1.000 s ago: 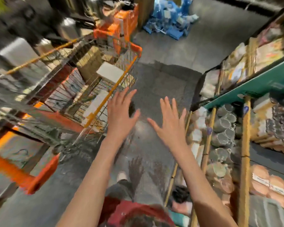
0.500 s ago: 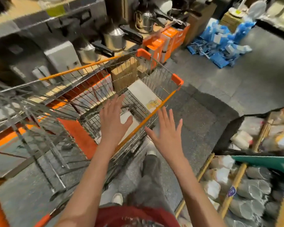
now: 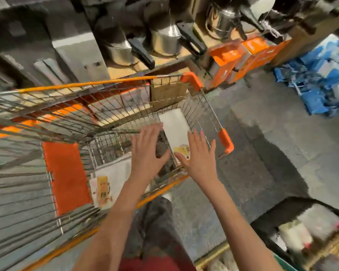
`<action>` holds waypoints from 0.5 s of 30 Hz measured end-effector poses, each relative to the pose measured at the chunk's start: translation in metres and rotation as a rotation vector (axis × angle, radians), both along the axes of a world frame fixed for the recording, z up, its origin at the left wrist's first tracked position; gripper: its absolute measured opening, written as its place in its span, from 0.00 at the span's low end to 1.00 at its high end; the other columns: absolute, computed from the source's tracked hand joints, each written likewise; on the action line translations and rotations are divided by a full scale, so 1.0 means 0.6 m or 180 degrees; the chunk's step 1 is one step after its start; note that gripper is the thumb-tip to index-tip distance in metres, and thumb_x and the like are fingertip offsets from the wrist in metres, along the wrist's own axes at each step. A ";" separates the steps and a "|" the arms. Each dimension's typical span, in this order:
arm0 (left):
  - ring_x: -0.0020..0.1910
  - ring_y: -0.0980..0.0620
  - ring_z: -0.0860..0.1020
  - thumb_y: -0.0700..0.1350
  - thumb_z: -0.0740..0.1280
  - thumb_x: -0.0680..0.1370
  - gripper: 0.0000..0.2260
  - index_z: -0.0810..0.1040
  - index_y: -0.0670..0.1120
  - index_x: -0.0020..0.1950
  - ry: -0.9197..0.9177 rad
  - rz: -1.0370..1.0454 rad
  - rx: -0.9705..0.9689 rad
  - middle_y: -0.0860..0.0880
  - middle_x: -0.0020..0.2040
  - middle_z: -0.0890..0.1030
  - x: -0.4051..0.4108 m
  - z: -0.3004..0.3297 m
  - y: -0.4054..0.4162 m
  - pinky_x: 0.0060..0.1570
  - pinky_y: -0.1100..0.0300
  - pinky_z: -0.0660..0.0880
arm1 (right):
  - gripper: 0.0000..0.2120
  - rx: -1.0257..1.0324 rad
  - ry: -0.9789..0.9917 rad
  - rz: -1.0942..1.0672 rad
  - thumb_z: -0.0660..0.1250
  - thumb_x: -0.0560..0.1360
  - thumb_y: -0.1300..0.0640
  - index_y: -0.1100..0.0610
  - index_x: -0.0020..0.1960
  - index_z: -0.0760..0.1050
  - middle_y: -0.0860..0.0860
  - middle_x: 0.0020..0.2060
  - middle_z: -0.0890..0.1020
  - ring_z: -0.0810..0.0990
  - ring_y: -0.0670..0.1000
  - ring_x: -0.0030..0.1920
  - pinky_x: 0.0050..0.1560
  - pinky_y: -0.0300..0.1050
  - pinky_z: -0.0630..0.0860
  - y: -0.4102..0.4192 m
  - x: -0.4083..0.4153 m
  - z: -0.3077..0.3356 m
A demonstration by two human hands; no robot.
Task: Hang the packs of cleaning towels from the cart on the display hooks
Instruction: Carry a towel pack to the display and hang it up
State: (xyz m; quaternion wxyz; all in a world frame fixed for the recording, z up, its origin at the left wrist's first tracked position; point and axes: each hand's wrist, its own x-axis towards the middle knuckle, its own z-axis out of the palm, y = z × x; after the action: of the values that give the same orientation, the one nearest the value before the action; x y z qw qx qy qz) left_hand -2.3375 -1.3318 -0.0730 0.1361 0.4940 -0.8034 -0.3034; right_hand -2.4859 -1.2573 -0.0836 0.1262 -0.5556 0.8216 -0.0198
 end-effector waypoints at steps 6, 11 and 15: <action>0.77 0.53 0.47 0.55 0.66 0.77 0.34 0.50 0.58 0.78 0.0054 0.0202 0.0336 0.56 0.79 0.51 -0.034 -0.084 -0.040 0.74 0.48 0.40 | 0.39 0.0320 -0.0135 0.0176 0.52 0.76 0.34 0.54 0.77 0.43 0.50 0.77 0.45 0.42 0.49 0.77 0.73 0.57 0.40 -0.085 -0.069 -0.084; 0.78 0.52 0.47 0.55 0.66 0.77 0.35 0.50 0.56 0.78 0.0036 0.0238 0.0736 0.54 0.79 0.51 -0.069 -0.190 -0.092 0.74 0.49 0.40 | 0.42 0.0468 -0.0327 0.0185 0.56 0.75 0.34 0.55 0.78 0.44 0.51 0.77 0.49 0.47 0.50 0.77 0.74 0.56 0.43 -0.170 -0.116 -0.169; 0.77 0.53 0.49 0.57 0.66 0.76 0.35 0.46 0.61 0.75 0.0155 0.0211 0.0872 0.56 0.78 0.52 -0.097 -0.263 -0.116 0.75 0.48 0.44 | 0.42 0.0508 -0.0550 0.0076 0.61 0.74 0.37 0.55 0.77 0.46 0.52 0.77 0.52 0.51 0.51 0.76 0.75 0.57 0.47 -0.216 -0.136 -0.241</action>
State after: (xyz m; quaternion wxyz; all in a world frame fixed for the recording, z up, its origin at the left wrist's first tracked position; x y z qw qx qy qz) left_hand -2.3955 -1.4013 -0.2309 0.0969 0.5268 -0.7341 -0.4174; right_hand -2.5676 -1.3871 -0.2280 0.2405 -0.5498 0.7999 -0.0005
